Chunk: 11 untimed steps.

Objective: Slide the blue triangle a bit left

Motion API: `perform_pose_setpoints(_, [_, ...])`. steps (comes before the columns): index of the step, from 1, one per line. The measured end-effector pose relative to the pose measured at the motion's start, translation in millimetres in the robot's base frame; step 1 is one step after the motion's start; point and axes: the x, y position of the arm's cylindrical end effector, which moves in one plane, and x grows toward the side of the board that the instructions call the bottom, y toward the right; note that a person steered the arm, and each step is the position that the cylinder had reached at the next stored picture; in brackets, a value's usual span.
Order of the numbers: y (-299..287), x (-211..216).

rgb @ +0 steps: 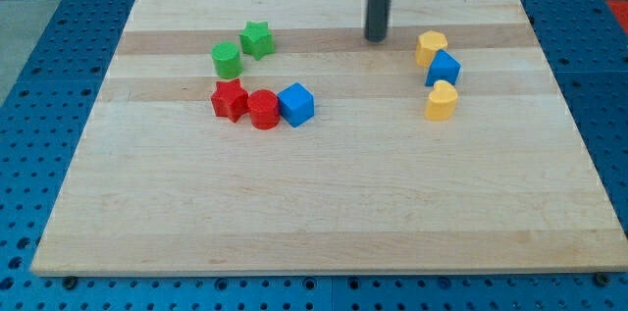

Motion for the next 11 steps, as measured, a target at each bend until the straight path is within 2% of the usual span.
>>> perform_pose_setpoints(2, [-87.6, 64.3])
perform_pose_setpoints(3, [-89.9, 64.3])
perform_pose_setpoints(5, [-169.2, 73.8])
perform_pose_setpoints(8, [-242.0, 73.5])
perform_pose_setpoints(9, [-242.0, 72.6])
perform_pose_setpoints(11, [-216.5, 35.9])
